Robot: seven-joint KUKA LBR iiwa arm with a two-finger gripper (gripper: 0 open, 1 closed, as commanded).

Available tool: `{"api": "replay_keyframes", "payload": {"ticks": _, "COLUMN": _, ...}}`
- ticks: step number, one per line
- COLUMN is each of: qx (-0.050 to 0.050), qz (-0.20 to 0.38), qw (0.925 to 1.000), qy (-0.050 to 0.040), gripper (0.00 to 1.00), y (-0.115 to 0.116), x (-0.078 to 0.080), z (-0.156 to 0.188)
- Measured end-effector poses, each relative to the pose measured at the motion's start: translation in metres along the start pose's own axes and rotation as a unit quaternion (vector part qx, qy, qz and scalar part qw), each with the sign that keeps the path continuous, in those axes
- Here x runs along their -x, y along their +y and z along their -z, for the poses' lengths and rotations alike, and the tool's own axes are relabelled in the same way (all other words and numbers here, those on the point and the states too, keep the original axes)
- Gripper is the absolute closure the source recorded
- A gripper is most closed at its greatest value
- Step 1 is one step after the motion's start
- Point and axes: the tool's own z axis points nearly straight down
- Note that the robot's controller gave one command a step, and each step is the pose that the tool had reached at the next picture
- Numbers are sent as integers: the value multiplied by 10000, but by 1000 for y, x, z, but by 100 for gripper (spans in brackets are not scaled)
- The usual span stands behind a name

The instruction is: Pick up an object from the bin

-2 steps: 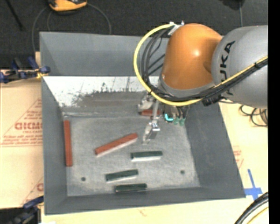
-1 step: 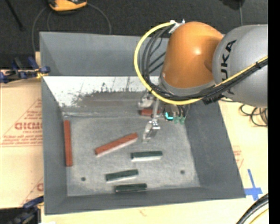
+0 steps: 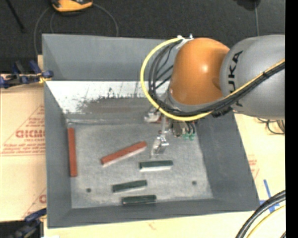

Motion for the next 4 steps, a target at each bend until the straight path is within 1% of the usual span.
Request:
{"api": "replay_keyframes", "payload": {"ticks": 1, "qx": 8, "qz": -218, "qw": 9998, "qy": 28, "gripper": 0, "y": 9, "x": 3, "z": -47}}
{"api": "replay_keyframes", "payload": {"ticks": 2, "qx": 5, "qz": 220, "qw": 9998, "qy": 36, "gripper": 100, "y": 31, "x": 19, "z": -122}}
{"api": "replay_keyframes", "payload": {"ticks": 4, "qx": 9, "qz": 205, "qw": 9998, "qy": 35, "gripper": 100, "y": 31, "x": 19, "z": -122}}
